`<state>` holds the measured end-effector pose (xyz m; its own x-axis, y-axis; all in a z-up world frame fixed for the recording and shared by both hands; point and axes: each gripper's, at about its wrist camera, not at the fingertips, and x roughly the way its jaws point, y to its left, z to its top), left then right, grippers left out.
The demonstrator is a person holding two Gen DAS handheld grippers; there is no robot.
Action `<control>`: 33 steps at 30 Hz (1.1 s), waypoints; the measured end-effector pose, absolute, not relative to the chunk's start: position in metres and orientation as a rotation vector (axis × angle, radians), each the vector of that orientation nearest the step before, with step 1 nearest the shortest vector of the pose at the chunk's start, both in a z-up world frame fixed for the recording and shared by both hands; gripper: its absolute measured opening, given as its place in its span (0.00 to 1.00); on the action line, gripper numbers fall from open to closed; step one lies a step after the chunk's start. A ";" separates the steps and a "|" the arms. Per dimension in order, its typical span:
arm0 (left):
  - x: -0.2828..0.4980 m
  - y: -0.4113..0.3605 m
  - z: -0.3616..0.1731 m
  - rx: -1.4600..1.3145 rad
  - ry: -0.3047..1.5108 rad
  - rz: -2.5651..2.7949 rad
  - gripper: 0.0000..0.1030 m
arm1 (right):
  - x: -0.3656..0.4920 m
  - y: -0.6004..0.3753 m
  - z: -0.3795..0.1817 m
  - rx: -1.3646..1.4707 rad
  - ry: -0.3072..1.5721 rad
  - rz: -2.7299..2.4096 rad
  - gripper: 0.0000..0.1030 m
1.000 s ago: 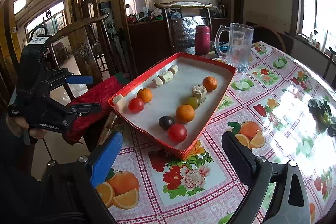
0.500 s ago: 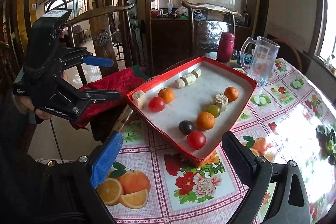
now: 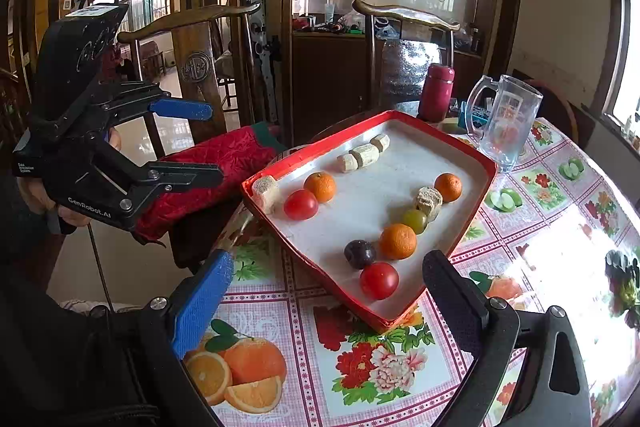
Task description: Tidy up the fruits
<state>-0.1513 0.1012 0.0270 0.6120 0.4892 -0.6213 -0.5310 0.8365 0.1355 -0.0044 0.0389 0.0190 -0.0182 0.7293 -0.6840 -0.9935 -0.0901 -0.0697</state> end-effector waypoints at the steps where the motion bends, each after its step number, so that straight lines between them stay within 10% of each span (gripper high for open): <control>1: -0.152 0.102 0.027 -0.067 0.697 0.589 0.80 | -0.004 0.040 0.019 -0.670 0.515 1.547 0.94; 33: -0.154 0.121 0.011 -0.129 0.723 0.626 0.80 | -0.003 0.048 0.013 -0.664 0.532 1.543 0.94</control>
